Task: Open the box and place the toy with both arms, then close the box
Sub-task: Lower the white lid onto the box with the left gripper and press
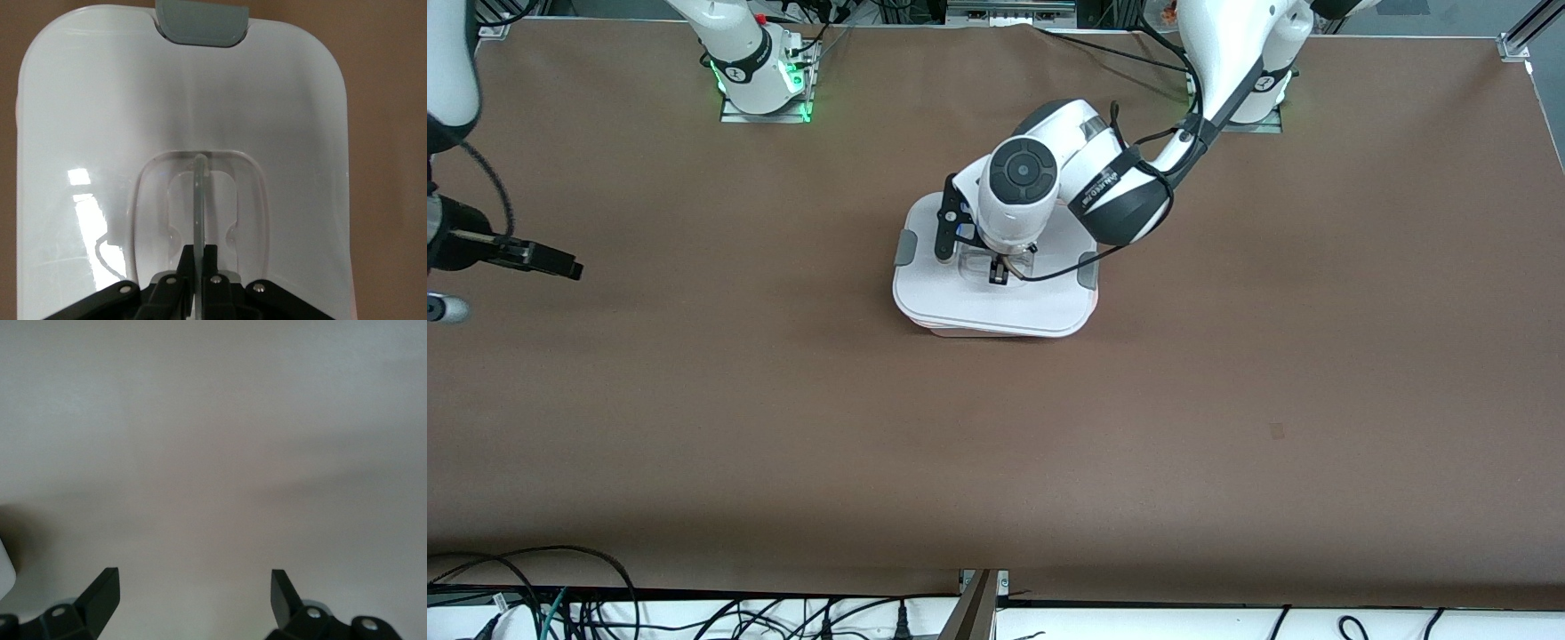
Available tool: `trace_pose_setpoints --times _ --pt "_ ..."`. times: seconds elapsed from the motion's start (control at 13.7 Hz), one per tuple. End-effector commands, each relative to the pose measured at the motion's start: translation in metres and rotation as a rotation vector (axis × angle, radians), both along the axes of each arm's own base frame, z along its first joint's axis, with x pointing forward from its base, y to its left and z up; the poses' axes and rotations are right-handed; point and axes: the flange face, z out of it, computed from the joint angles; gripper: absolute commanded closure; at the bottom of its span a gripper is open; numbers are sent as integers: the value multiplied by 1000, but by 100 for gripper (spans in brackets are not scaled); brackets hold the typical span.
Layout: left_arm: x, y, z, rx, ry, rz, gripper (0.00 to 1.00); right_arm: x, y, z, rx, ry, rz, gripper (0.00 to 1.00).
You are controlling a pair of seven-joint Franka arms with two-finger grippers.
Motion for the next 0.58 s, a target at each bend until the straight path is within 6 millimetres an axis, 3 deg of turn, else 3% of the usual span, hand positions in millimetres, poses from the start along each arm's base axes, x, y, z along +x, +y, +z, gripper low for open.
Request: trace_pose_setpoints --times 0.0,0.15,0.36,0.51 --pt "4 -3 3 19 -27 6 100 -9 7 12 4 -44 19 0" --pt "8 5 0 46 -40 3 100 -10 5 16 -1 -47 25 0" --pt "18 15 -4 66 -58 10 100 -20 -1 39 -21 3 76 0" --pt "18 16 -1 66 -54 20 100 -21 -22 34 -9 17 61 0"
